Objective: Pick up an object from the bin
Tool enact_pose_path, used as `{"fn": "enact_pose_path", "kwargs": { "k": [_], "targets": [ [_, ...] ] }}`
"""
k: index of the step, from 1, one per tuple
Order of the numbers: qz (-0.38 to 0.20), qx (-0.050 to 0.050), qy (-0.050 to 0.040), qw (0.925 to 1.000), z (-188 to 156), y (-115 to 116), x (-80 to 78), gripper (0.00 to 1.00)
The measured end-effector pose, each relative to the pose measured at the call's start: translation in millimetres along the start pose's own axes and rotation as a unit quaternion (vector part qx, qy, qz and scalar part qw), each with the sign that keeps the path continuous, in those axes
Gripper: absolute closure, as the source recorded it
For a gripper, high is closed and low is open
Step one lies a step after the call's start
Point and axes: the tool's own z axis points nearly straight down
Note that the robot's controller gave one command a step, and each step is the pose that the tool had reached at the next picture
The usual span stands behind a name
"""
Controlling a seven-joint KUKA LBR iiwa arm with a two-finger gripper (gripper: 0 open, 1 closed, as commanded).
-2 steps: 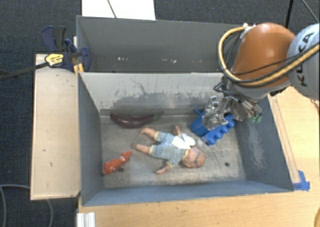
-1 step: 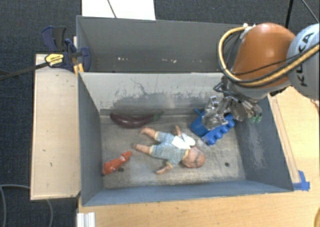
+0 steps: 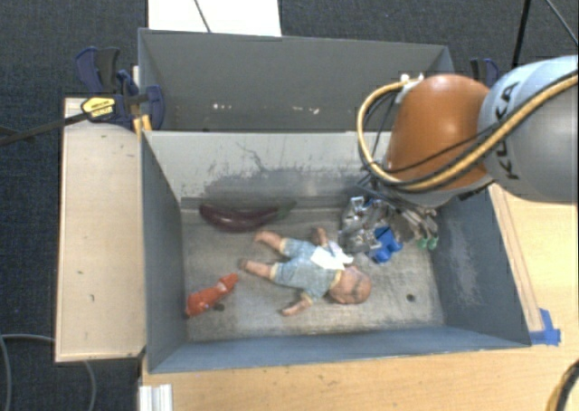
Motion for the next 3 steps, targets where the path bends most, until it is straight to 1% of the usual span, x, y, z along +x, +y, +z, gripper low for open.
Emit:
{"fn": "enact_pose_path", "kwargs": {
  "k": [1,2,3],
  "targets": [
    [0.031,-0.001,0.0014,0.9995,10.1,21.3,-38.8,0.0],
    [0.031,-0.001,0.002,0.9995,10.5,21.4,-38.4,0.0],
    [-0.026,-0.001,-0.0021,0.9997,33.8,18.4,-36.9,0.0]
  ]
}}
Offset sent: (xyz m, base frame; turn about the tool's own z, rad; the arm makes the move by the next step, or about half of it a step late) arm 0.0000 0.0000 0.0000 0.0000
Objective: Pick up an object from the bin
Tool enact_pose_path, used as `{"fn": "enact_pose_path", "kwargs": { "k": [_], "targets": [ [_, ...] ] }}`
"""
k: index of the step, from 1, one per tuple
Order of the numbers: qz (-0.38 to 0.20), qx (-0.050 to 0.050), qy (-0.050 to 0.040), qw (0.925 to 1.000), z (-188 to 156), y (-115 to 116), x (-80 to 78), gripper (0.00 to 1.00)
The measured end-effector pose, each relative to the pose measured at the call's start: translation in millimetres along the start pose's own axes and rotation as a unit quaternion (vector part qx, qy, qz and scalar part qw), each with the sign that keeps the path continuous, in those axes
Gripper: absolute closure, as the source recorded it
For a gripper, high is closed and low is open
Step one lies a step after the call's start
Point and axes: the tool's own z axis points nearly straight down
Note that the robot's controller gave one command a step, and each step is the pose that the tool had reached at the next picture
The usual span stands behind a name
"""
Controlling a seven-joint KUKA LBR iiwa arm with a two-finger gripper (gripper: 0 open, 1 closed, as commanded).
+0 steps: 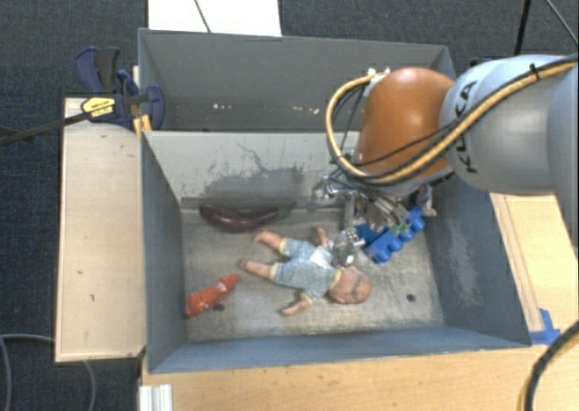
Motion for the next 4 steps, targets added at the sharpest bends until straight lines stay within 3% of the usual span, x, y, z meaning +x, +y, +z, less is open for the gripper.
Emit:
{"fn": "enact_pose_path", "kwargs": {
  "k": [1,2,3,4],
  "targets": [
    [-0.108,0.004,-0.0149,0.994,25.7,0.0,10.5,0.0],
    [-0.104,0.0,-0.0042,0.9946,32.7,1.7,17.3,1.0],
    [-0.103,-0.001,-0.0014,0.9947,35.4,2.2,19.4,0.0],
    [-0.103,-0.001,-0.001,0.9947,35.7,2.1,19.7,0.0]
  ]
}}
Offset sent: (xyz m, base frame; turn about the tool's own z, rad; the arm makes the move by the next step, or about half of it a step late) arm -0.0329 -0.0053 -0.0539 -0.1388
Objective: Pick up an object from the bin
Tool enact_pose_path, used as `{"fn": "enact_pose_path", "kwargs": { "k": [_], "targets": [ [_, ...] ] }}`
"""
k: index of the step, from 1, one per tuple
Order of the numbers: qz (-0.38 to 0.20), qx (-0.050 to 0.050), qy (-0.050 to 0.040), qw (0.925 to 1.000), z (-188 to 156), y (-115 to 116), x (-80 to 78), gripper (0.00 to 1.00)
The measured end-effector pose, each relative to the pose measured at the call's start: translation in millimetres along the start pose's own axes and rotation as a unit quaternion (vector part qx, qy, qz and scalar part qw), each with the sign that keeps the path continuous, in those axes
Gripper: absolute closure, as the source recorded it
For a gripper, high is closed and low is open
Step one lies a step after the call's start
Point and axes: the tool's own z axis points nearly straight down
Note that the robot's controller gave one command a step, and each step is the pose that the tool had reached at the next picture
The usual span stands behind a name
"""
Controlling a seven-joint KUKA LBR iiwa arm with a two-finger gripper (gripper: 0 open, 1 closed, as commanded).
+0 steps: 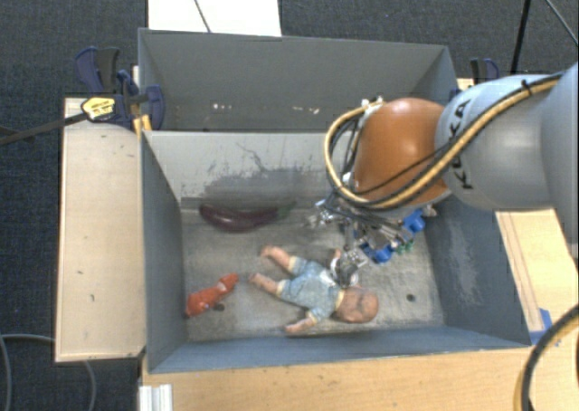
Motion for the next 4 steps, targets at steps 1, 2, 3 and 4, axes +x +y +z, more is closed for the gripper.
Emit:
{"fn": "enact_pose_path", "kwargs": {
  "k": [1,2,3,4],
  "targets": [
    [-0.093,0.006,-0.0074,0.9956,8.8,66.2,37.5,1.0],
    [-0.093,0.006,-0.0074,0.9956,8.8,66.2,37.5,1.0],
    [-0.093,-0.001,0.0038,0.9957,-26.3,72.8,32.7,1.0],
    [-0.1,-0.003,0.0074,0.995,-84.2,69.5,38.6,1.0]
  ]
}}
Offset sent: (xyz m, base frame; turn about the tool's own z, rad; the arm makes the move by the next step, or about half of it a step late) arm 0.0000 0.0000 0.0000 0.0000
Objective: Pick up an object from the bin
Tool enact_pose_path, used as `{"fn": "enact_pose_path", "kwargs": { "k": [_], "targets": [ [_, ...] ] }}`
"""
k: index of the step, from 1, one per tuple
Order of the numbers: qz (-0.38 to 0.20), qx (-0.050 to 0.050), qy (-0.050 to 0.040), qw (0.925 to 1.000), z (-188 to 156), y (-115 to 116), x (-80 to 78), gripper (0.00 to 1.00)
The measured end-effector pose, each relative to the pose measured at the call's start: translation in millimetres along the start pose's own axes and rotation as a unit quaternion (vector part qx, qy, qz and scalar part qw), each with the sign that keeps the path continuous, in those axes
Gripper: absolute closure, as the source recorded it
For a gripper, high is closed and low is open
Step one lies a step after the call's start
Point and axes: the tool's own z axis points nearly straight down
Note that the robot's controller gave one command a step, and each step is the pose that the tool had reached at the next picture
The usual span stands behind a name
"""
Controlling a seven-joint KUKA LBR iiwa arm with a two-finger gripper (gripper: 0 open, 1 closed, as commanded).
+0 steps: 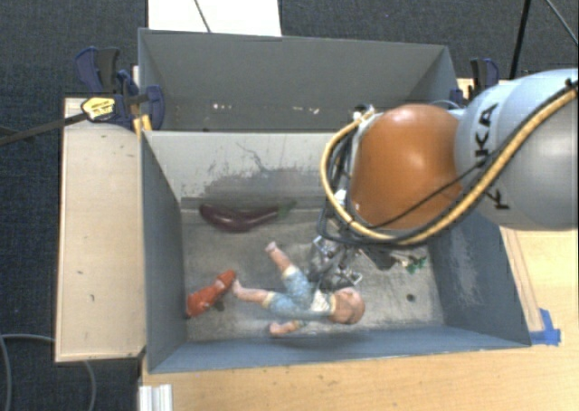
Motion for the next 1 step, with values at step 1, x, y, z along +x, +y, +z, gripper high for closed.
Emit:
{"fn": "enact_pose_path", "kwargs": {
  "k": [1],
  "targets": [
    [0.001,0.004,-0.0063,1.0,-7.9,1.4,-8.4,1.0]
  ]
}}
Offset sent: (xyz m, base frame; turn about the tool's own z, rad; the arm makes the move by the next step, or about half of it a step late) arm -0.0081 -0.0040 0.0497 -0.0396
